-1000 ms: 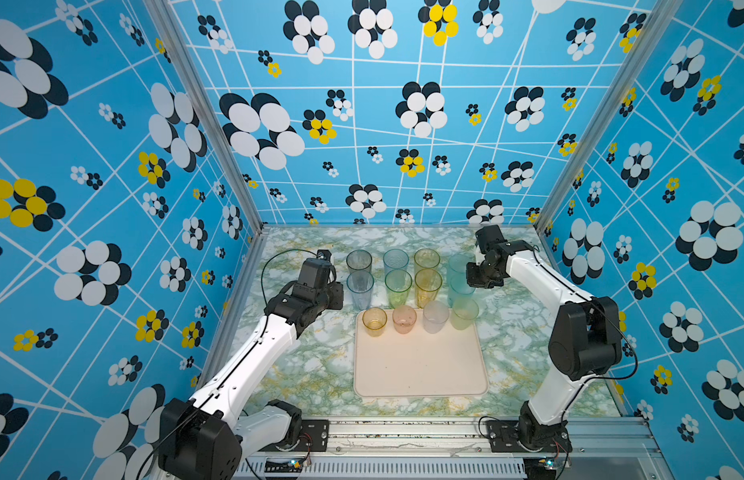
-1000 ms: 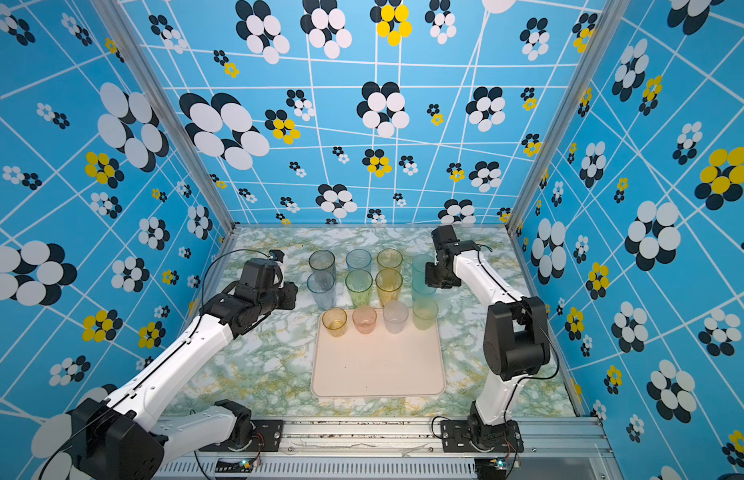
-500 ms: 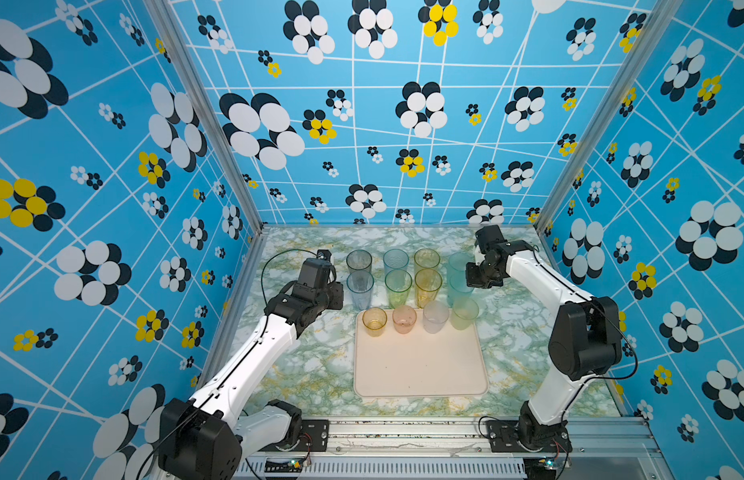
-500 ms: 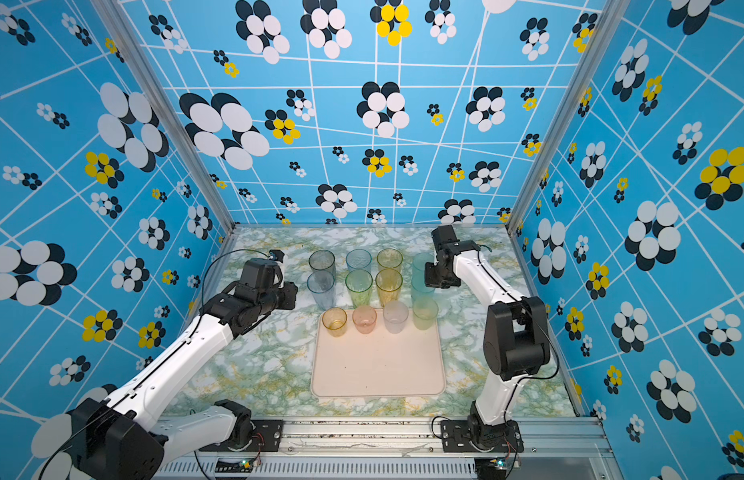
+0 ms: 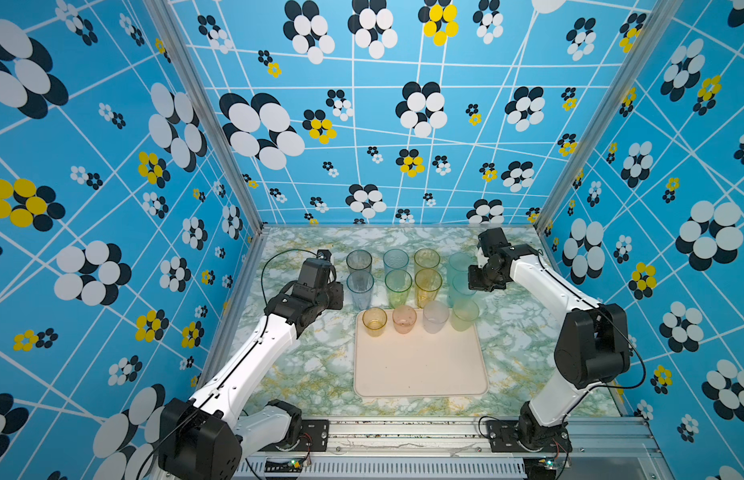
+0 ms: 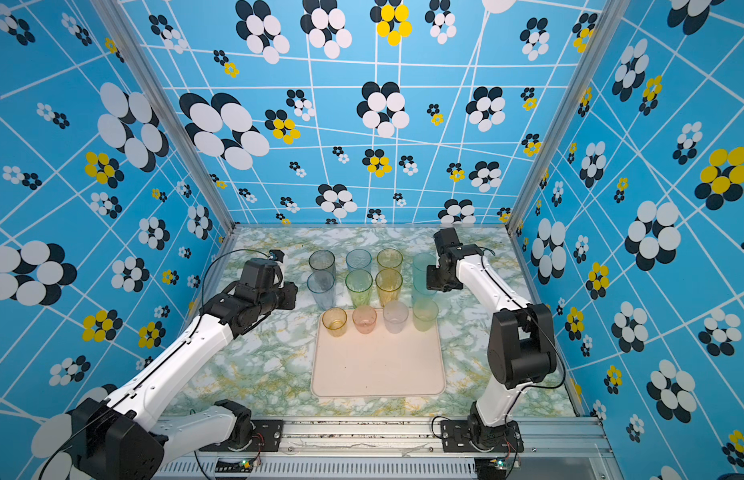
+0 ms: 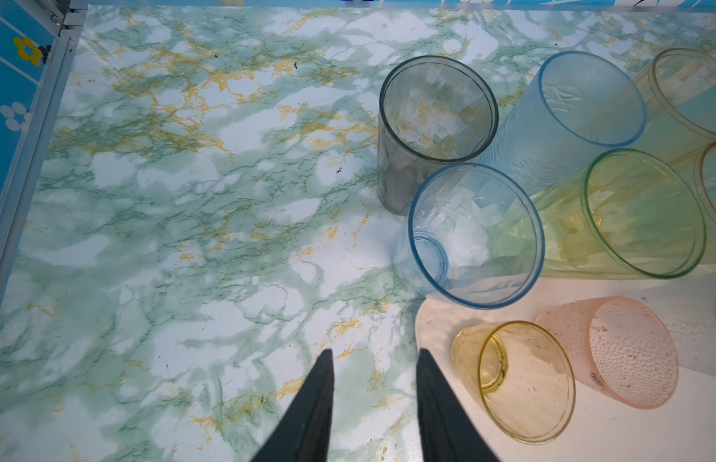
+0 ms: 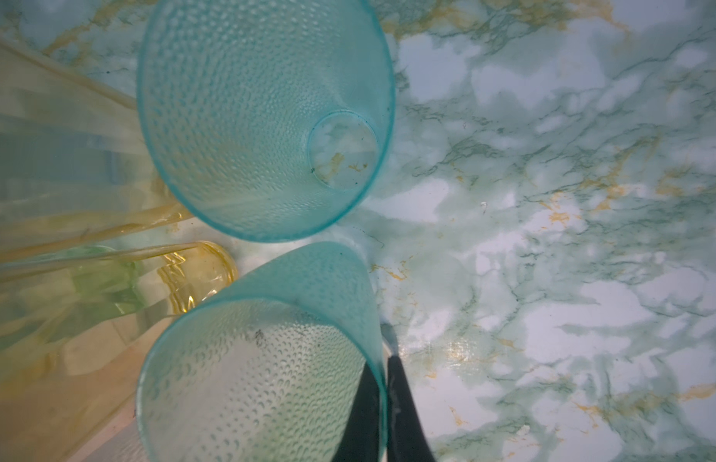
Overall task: Place the glasses into the tray
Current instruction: 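Lower the right gripper and close it on the teal cup's rim, then lift the teal cup with the right gripper and carry it over the tray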
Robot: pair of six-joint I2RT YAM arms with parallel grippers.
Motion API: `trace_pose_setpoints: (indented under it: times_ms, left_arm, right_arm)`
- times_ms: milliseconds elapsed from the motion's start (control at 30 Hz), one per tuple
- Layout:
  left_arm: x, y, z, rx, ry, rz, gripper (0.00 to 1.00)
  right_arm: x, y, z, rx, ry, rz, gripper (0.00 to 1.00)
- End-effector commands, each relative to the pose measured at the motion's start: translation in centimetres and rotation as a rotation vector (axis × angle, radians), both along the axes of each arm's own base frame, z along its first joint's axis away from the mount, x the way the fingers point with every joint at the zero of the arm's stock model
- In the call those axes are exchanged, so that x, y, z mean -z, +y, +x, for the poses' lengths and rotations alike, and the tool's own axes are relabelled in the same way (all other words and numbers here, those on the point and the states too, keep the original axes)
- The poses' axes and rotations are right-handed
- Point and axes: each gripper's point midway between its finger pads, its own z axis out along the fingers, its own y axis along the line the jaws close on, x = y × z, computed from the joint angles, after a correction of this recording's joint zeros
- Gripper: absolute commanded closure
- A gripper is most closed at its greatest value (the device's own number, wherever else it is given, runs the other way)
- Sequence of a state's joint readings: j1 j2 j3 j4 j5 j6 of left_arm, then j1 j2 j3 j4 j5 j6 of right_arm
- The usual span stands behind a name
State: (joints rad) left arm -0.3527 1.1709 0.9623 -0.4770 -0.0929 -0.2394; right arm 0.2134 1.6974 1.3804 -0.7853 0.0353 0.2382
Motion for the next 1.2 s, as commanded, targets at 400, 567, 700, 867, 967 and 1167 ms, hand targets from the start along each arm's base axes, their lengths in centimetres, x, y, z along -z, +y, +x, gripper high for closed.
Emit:
trace_pose_setpoints:
  times_ms: [400, 567, 700, 867, 967, 1167]
  left_arm:
    - [0.9, 0.4, -0.2, 0.0, 0.012, 0.012, 0.64]
    - [0.6, 0.4, -0.2, 0.002, 0.006, 0.01, 0.64]
    - [0.2, 0.4, -0.1, 0.0, -0.007, 0.006, 0.64]
    - [-0.5, 0.2, -0.1, 0.003, -0.024, -0.011, 0.64]
    - [-1.0, 0.1, -0.1, 0.004, -0.033, -0.02, 0.64]
    - [-2.1, 0.4, -0.2, 0.0, -0.043, -0.012, 0.64]
  right_arm:
    - [-9.1, -3.3, -1.7, 0.073, -0.279, -0.087, 0.97]
    - [-14.8, -3.5, -3.6, 0.066, -0.425, -0.048, 0.97]
    - [-19.0, -1.8, -5.6, -0.011, -0.537, 0.064, 0.97]
    - [-22.7, 1.6, -8.6, -0.156, -0.631, 0.101, 0.98]
    - [-23.6, 4.3, -10.3, -0.259, -0.647, 0.107, 0.98]
    - [-22.2, 10.9, -13.7, -0.501, -0.582, 0.071, 0.98]
